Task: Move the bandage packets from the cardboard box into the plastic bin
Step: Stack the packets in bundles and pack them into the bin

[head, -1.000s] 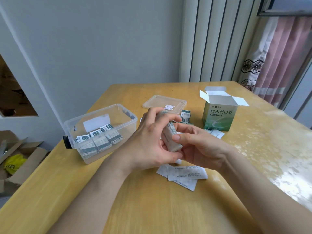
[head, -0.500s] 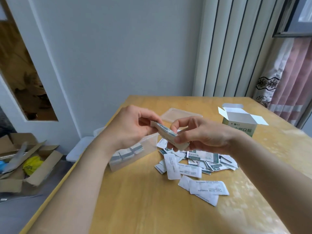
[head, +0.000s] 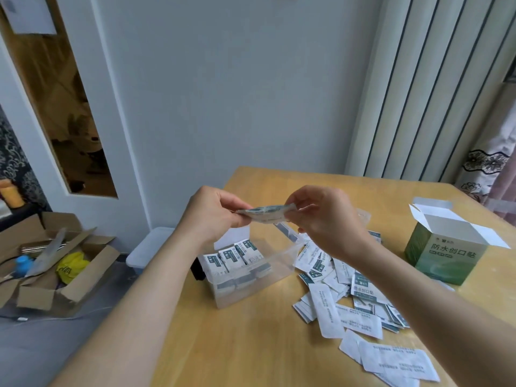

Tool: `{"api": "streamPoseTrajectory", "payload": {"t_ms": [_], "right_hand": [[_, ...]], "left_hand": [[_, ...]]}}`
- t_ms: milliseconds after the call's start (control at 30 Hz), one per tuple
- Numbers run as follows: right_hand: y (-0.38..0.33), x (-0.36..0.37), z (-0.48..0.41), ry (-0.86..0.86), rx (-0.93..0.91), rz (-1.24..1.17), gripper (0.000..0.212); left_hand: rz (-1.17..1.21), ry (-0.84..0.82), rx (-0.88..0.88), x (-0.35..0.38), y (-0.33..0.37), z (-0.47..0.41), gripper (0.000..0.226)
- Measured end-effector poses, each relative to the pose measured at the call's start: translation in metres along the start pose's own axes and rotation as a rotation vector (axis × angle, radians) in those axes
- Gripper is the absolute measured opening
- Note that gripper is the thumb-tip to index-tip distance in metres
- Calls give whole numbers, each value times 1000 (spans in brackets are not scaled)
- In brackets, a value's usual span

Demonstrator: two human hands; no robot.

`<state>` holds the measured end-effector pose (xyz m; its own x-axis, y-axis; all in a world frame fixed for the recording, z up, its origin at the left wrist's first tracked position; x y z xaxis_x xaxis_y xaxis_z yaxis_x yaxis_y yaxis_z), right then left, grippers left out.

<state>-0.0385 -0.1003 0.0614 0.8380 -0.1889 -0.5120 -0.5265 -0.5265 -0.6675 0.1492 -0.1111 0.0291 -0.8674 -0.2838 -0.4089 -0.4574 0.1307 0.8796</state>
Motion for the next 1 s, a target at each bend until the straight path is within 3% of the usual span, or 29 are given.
{"api": "streamPoseTrajectory", "payload": {"t_ms": [233,467,600,700,767,867,1000], "right_hand": [[-22,9,-8,62,-252,264,9],[-9,22,-14,-28,-228,275,7],[-13,37,-18,-175,-395,519,7],[-9,58,-16,-361,-446,719,15],[-8,75,-11,-487,-471,847,19],[-6,96,-7,-628,-464,946,22],[1,114,-4,-809,-390,964,29]], "left_hand": [[-131,17,-24,4,-6,-15,31],[-152,-1,-43,12,-18,-25,24],[-321,-92,36,24,-25,-21,39],[-461,-114,131,26,-24,-14,22],[-536,-205,157,35,-28,-9,34],[-638,-360,159,51,-41,-4,44],[-663,-404,201,57,-43,-2,44]]}}
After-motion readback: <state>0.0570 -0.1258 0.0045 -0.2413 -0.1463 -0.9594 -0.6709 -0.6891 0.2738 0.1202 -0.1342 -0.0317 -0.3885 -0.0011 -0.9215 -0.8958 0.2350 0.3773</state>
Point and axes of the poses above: each hand's wrist, its own z-axis away from the middle knuckle, its own x-axis out of the palm, y = z × x, the point moved 10 cm from there along -z, towards the middle knuckle, and after that the axes turned 6 degrees about y, right-handed, at the moved point
